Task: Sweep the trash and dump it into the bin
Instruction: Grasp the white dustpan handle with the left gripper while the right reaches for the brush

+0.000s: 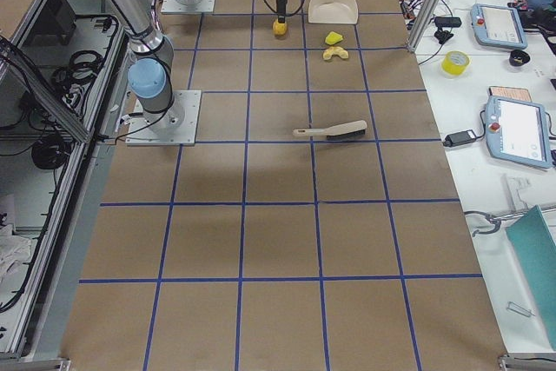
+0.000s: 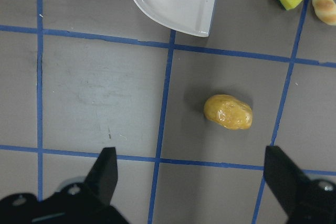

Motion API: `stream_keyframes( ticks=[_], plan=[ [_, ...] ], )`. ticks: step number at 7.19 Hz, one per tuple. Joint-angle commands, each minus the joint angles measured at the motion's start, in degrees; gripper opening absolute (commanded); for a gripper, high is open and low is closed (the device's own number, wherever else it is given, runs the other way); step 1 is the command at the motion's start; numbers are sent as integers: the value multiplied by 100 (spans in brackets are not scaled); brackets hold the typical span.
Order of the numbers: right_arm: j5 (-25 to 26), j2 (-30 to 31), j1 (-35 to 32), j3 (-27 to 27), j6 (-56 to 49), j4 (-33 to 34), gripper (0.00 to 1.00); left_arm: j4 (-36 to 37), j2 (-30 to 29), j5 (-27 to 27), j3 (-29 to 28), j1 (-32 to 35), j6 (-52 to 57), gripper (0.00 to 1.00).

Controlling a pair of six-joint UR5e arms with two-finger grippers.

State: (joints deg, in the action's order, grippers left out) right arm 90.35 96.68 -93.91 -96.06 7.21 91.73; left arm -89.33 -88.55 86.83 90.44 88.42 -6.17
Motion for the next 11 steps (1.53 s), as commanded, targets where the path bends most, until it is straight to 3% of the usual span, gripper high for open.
stream_keyframes(
  ticks=[1,3,5,6,7,8,10,11],
  plan=[
    [0,0,12,0,8,37,100,12,-5,-9,-26,-44,98,100],
    [87,-79,143,9,-114,422,100,310,-153,-17,-53,-132,666,100],
    [-35,-149,1106,-9,-1511,302,100,801,-460,0,18,-455,2342,100],
    [-35,-254,1651,-9,-2348,354,100,803,-679,-9,35,-753,3471,99],
    [-44,-420,2013,-9,-3113,406,100,977,-873,52,44,-930,4736,92],
    [-44,-666,2243,-9,-3938,459,100,1527,-1153,53,44,-967,5853,92],
    [18,-852,2603,-9,-4804,793,100,2591,-1785,-43,35,-967,8023,92],
    [-26,-1044,2788,-9,-5017,811,100,2666,-2041,8,-26,-967,9053,94]
  ],
)
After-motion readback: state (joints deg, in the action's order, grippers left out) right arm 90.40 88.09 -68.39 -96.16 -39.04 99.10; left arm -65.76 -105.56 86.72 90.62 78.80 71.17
